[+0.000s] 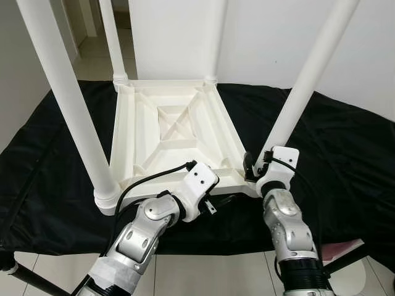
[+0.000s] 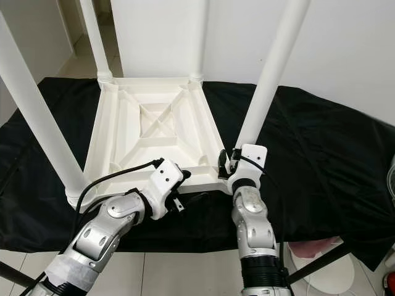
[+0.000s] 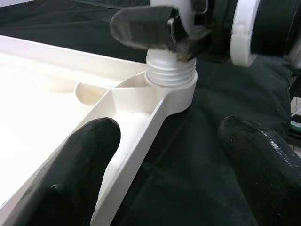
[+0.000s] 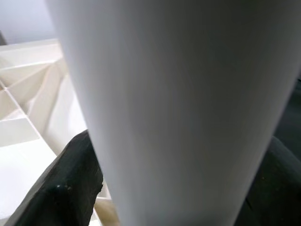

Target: Building children table

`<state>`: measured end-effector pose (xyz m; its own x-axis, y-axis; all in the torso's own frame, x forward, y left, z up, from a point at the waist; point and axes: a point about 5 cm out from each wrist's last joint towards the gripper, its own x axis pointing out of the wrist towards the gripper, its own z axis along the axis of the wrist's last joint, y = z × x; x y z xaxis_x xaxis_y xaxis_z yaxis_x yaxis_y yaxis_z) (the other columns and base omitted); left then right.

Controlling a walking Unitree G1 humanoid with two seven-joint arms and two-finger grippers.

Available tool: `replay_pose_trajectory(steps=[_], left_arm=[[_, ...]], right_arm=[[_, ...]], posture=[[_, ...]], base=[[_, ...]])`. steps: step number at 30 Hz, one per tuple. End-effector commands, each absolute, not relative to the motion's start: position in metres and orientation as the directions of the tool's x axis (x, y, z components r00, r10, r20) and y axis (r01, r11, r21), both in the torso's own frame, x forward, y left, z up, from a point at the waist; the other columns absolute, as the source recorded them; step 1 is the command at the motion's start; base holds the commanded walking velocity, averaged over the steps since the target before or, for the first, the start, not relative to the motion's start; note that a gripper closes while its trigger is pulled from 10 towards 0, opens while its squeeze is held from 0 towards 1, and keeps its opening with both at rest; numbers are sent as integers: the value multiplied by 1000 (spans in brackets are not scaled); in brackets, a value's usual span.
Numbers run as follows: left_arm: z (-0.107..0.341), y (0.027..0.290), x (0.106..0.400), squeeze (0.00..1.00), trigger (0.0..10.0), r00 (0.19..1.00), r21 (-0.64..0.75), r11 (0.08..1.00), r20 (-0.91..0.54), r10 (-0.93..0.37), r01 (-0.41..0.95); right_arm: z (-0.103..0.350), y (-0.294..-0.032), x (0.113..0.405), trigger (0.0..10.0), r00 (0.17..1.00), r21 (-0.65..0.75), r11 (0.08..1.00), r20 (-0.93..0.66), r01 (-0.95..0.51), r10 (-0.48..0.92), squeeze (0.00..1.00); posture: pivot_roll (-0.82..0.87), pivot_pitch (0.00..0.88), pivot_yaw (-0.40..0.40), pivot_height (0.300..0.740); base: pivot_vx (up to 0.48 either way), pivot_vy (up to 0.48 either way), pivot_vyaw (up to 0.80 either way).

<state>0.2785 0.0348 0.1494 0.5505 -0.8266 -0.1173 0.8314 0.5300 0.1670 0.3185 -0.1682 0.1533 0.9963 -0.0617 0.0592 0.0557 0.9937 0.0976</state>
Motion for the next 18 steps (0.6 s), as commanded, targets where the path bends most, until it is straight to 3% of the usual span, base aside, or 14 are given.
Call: replay_pose_trajectory(steps=[1,3,4,5,6,10,13,18], left_arm=[[150,33,278,0,10000,556,159,537,-115,-823,828],[150,33,278,0,10000,556,159,537,-114,-823,828],[150,32,279,0,10000,556,158,537,-113,-824,828],[150,32,279,0,10000,556,158,537,-113,-824,828],[150,32,279,0,10000,557,158,538,-113,-823,828],[150,32,280,0,10000,559,159,541,-111,-822,826],[151,34,280,0,10000,565,159,546,-110,-818,822],[151,34,280,0,10000,568,160,550,-107,-816,820]], right_arm=[[160,-172,324,10000,998,102,995,67,-12,5,1000],[161,-173,324,10000,997,90,995,63,-42,37,1000],[160,-176,325,10000,995,75,994,53,-83,79,796],[160,-176,325,10000,995,75,994,53,-83,79,796],[159,-179,326,10000,991,43,991,41,-128,127,0],[157,-185,327,10000,978,-11,979,23,-206,206,0],[152,-194,326,10000,930,-123,923,-3,-365,367,0],[144,-198,327,10000,893,-142,882,-42,-449,448,0]], posture=[[38,51,-40,740],[38,51,-40,740],[37,51,-42,740],[37,51,-42,740],[38,51,-44,740],[40,51,-45,740],[46,49,-49,740],[48,47,-51,740]], base=[[0,0,0],[0,0,0],[0,0,0],[0,0,0],[0,0,0],[0,0,0],[0,0,0],[0,0,0]])
